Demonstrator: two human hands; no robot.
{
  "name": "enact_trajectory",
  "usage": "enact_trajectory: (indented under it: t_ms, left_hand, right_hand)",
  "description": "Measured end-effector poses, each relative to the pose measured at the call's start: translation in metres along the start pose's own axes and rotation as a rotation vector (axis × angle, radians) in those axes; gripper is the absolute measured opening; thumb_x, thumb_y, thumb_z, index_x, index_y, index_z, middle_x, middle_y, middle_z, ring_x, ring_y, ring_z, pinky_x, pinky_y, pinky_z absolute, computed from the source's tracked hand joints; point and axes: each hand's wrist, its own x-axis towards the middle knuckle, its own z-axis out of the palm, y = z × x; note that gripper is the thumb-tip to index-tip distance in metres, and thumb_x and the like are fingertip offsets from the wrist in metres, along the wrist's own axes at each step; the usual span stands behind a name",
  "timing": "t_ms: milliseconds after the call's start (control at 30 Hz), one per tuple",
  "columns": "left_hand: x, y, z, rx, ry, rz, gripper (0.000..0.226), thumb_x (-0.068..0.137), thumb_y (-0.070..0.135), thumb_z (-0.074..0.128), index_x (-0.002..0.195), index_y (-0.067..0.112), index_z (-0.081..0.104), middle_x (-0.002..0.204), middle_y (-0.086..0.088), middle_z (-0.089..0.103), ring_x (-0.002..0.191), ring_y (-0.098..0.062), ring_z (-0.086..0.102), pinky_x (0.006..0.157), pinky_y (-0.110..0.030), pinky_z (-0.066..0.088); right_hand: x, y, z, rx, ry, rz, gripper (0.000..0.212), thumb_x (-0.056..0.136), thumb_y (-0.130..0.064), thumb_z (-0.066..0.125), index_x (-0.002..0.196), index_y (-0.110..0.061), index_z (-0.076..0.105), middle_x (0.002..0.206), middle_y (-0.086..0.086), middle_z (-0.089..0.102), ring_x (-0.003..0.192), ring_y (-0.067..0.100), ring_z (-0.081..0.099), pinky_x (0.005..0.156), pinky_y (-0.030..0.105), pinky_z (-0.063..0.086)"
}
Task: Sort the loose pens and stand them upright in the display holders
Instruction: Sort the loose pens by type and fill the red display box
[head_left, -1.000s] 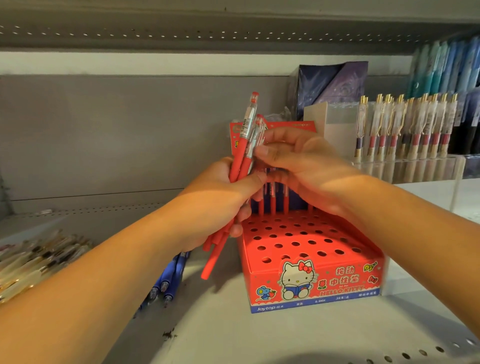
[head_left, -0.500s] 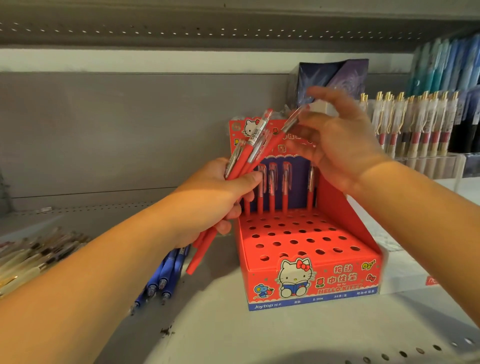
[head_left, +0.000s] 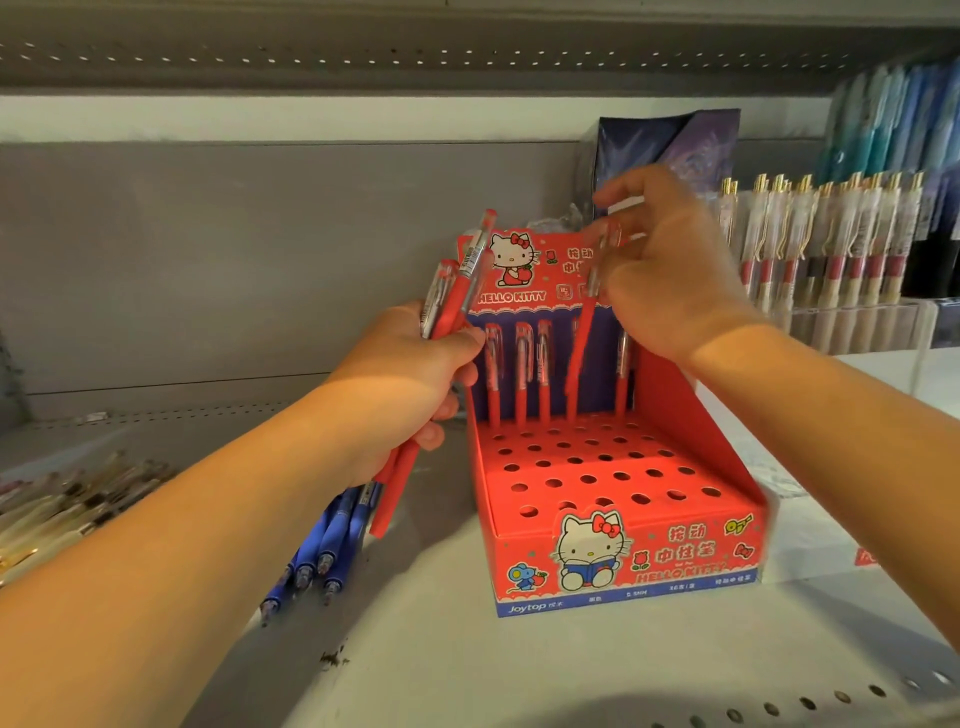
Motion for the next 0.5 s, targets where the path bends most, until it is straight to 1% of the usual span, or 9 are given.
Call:
enact_trajectory:
  t_ms: [33, 133, 200, 233, 267, 333, 367, 433, 500]
  left_hand:
    - [0.0, -0.0001, 0.0, 0.003, -0.003, 0.001, 0.014, 0.099, 0.019, 0.056, 0.085, 0.019, 0.053, 0.063, 0.001, 0.053, 0.04, -0.01, 0.032, 0.034, -0.016, 0.025]
    - [0.0002, -0.0009, -0.0001, 0.016, -0.011, -0.003, 0.013, 0.099, 0.019, 0.056, 0.086, 0.019, 0.054, 0.062, 0.001, 0.054, 0.04, -0.01, 0.033, 0.034, -0.017, 0.025]
    - [0.0005, -0.0014, 0.0001, 0.021, -0.015, -0.002, 0.013, 0.099, 0.02, 0.057, 0.086, 0.019, 0.053, 0.062, 0.001, 0.054, 0.04, -0.01, 0.033, 0.034, -0.017, 0.025]
    - [0.0006, -0.0015, 0.0003, 0.024, -0.016, 0.0, 0.014, 0.099, 0.02, 0.057, 0.086, 0.019, 0.053, 0.062, 0.001, 0.054, 0.04, -0.01, 0.033, 0.034, -0.017, 0.025]
    - [0.0008, -0.0016, 0.0005, 0.028, -0.017, 0.001, 0.013, 0.099, 0.02, 0.057, 0.086, 0.019, 0.053, 0.062, 0.001, 0.054, 0.039, -0.01, 0.033, 0.034, -0.017, 0.026]
    - [0.0002, -0.0015, 0.0008, 0.032, -0.02, 0.001, 0.013, 0.098, 0.021, 0.057, 0.086, 0.018, 0.053, 0.062, 0.001, 0.054, 0.039, -0.01, 0.034, 0.034, -0.017, 0.026]
    - [-0.0001, -0.0012, 0.0008, 0.031, -0.022, 0.0, 0.013, 0.098, 0.021, 0.058, 0.086, 0.018, 0.053, 0.061, 0.001, 0.055, 0.04, -0.009, 0.034, 0.034, -0.017, 0.026]
    - [-0.0007, -0.0005, 0.0004, 0.028, -0.019, 0.0, 0.014, 0.098, 0.021, 0.057, 0.086, 0.018, 0.053, 0.061, 0.002, 0.055, 0.04, -0.009, 0.034, 0.034, -0.017, 0.026]
    - [-0.0011, 0.0003, 0.0001, 0.023, -0.013, -0.001, 0.014, 0.098, 0.021, 0.058, 0.085, 0.018, 0.053, 0.061, 0.002, 0.055, 0.04, -0.009, 0.035, 0.033, -0.017, 0.026]
  right_hand:
    - [-0.0002, 0.0002, 0.0002, -0.001, -0.008, 0.008, 0.047, 0.084, 0.01, 0.048, 0.105, -0.032, 0.052, 0.1, -0.003, 0.066, 0.082, 0.016, 0.068, 0.054, 0.022, 0.055]
    - [0.0011, 0.0008, -0.0018, -0.029, 0.021, 0.02, 0.043, 0.083, 0.007, 0.046, 0.102, -0.031, 0.056, 0.096, -0.006, 0.067, 0.08, 0.012, 0.066, 0.052, 0.019, 0.051]
    - [0.0012, 0.0027, -0.0018, -0.069, 0.0, 0.037, 0.042, 0.084, 0.006, 0.048, 0.102, -0.03, 0.056, 0.096, -0.008, 0.064, 0.08, 0.008, 0.064, 0.048, 0.014, 0.047]
    - [0.001, 0.0044, -0.0009, -0.09, -0.019, 0.045, 0.041, 0.084, 0.007, 0.048, 0.102, -0.03, 0.056, 0.097, -0.008, 0.064, 0.082, 0.008, 0.064, 0.05, 0.015, 0.048]
    - [0.0007, 0.0065, 0.0001, -0.109, -0.035, 0.051, 0.041, 0.083, 0.007, 0.048, 0.101, -0.029, 0.056, 0.098, -0.006, 0.064, 0.084, 0.01, 0.065, 0.054, 0.02, 0.052]
    - [-0.0003, 0.0091, 0.0024, -0.125, -0.061, 0.055, 0.04, 0.084, 0.008, 0.048, 0.102, -0.027, 0.056, 0.102, -0.001, 0.065, 0.089, 0.017, 0.066, 0.067, 0.034, 0.058]
    - [-0.0006, 0.0092, 0.003, -0.13, -0.07, 0.056, 0.038, 0.084, 0.007, 0.049, 0.102, -0.026, 0.056, 0.105, 0.001, 0.065, 0.091, 0.019, 0.065, 0.072, 0.038, 0.059]
    - [-0.0005, 0.0088, 0.0038, -0.154, -0.086, 0.066, 0.036, 0.086, 0.005, 0.051, 0.103, -0.026, 0.055, 0.108, 0.003, 0.065, 0.095, 0.021, 0.065, 0.077, 0.041, 0.059]
    - [-0.0013, 0.0082, 0.0044, -0.185, -0.106, 0.083, 0.035, 0.087, 0.006, 0.052, 0.102, -0.026, 0.055, 0.109, 0.003, 0.065, 0.098, 0.021, 0.064, 0.08, 0.04, 0.058]
